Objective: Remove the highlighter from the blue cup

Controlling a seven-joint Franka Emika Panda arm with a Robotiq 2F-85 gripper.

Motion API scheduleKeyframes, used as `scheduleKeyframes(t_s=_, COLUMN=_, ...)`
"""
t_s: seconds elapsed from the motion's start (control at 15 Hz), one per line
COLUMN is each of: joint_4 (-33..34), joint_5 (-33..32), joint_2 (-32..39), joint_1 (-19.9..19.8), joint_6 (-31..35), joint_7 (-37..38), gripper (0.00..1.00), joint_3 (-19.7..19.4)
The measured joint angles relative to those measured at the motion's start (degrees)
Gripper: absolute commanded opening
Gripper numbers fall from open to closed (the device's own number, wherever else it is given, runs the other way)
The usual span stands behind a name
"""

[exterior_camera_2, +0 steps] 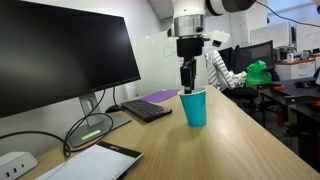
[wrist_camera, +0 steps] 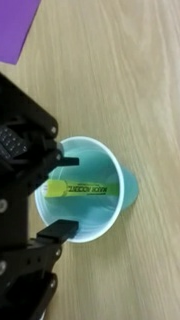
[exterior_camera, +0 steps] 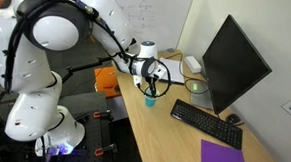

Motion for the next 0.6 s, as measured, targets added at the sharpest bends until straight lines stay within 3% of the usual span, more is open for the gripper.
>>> scheduleKeyframes(t_s=0.33, joint_4=0.6, joint_5=-0.5, joint_2=2.1, joint_1=0.0, joint_6=0.0, joint_7=0.0, gripper=0.47, joint_3=-0.5)
scheduleKeyframes(t_s=0.6, joint_4=0.7, joint_5=-3.2, joint_2=3.2, joint_1=0.0, joint_6=1.2, joint_7=0.0, gripper=0.46, joint_3=-1.4)
